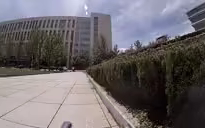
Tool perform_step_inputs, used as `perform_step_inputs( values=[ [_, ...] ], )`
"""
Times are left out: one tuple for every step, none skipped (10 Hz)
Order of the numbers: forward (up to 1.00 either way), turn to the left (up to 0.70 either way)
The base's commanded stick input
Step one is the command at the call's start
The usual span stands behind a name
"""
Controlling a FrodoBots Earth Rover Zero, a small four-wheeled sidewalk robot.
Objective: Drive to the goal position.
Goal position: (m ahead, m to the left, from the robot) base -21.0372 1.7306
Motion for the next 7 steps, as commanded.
perform_step_inputs(
  values=[
    [0.10,0.00],
    [0.10,0.00],
    [0.10,0.00],
    [0.10,0.00],
    [0.10,0.00],
    [0.10,0.00],
    [0.10,0.00]
  ],
)
